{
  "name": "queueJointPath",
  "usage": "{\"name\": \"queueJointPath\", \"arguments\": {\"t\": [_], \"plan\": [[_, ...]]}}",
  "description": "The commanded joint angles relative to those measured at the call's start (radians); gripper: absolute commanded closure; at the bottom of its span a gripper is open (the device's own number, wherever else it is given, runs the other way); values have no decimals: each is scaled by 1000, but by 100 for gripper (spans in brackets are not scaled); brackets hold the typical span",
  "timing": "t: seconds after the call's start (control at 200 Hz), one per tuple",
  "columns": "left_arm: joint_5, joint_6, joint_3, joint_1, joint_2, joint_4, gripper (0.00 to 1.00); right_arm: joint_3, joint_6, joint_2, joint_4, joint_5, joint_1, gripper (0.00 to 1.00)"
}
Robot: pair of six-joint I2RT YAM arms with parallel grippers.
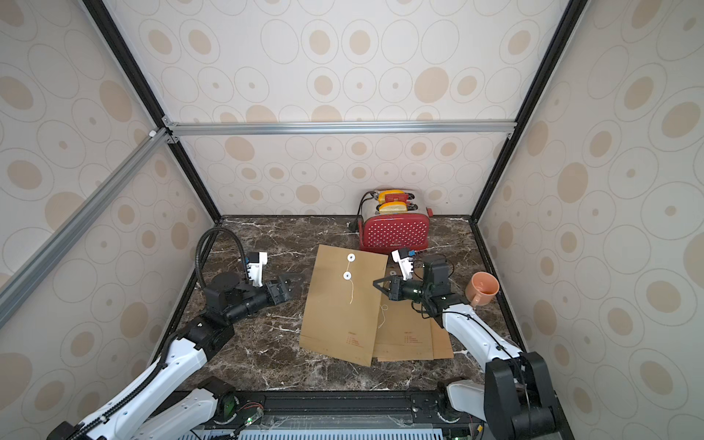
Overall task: Close the mouth of the file bag
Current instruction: Place the file bag at the center of the board.
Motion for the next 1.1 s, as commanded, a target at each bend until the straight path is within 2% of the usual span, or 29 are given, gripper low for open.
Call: {"name": "queueJointPath", "arguments": {"t": [0.0, 0.17, 0.461, 0.751, 1.097], "plan": [[-38, 16, -36, 6, -3, -84, 1, 23, -35, 70, -2, 47, 10, 100], [-64, 6, -83, 5, 14, -76, 1, 56, -7, 212, 49, 85, 67, 100], [-140, 24, -127, 10, 93, -102, 1, 192, 10, 390, -67, 345, 208, 100], [-166, 73, -142, 12, 124, -112, 1, 430, 46, 642, -121, 419, 322, 100], [-174, 95, -161, 18, 125, -114, 1, 674, 104, 837, -153, 453, 397, 100]]}}
